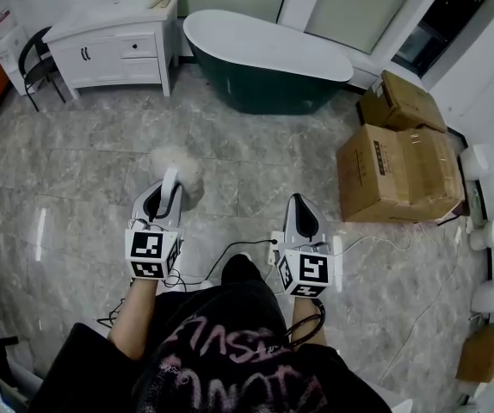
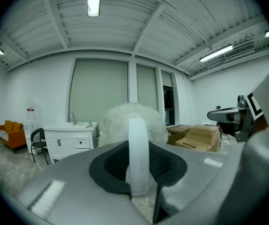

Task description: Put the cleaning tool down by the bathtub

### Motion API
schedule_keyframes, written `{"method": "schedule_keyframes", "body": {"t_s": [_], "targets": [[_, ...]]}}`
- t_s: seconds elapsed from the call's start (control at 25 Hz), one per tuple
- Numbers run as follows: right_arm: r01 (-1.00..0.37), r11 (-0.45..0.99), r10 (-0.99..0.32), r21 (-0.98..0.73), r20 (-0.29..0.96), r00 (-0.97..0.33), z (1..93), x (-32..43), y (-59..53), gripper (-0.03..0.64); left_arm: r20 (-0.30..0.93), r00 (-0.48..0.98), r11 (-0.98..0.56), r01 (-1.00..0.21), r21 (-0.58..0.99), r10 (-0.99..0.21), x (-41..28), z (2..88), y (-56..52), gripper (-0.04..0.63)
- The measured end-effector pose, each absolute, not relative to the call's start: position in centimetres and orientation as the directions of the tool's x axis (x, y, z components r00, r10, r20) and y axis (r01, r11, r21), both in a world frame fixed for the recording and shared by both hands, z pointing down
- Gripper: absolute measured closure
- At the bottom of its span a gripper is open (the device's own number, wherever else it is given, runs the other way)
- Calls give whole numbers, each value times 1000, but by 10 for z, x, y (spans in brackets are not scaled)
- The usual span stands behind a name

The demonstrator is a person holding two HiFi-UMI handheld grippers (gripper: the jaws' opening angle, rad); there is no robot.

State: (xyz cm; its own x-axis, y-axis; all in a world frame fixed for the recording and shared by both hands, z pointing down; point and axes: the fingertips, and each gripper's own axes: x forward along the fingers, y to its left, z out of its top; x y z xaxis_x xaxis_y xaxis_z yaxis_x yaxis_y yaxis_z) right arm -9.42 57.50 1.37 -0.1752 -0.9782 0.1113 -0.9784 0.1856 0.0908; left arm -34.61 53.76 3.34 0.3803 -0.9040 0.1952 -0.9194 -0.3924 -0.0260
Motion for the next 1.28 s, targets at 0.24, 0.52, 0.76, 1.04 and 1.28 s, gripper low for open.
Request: {"method": "schedule_keyframes", "body": {"t_s": [0.24, 0.52, 0.76, 1.04, 1.28], "targets": [[-980, 178, -980, 92, 110, -167, 15, -89, 568, 604, 210, 388, -400, -916, -16, -898, -345, 41, 529, 508], [-979, 185, -978, 87, 111, -175, 34, -80, 534, 603, 196, 394, -409, -911, -42, -898, -335, 51, 496, 508], [-980, 188, -978, 70, 110, -179, 51, -73, 480, 602, 213, 383, -401, -915, -47, -899, -334, 65, 445, 508], [-979, 197, -972, 58, 141, -187, 58, -60, 413, 602, 242, 374, -395, -918, -45, -895, -320, 70, 381, 508], [-974, 220, -961, 54, 184, -207, 69, -46, 350, 603, 285, 361, -383, -924, -23, -888, -306, 82, 326, 508]]}}
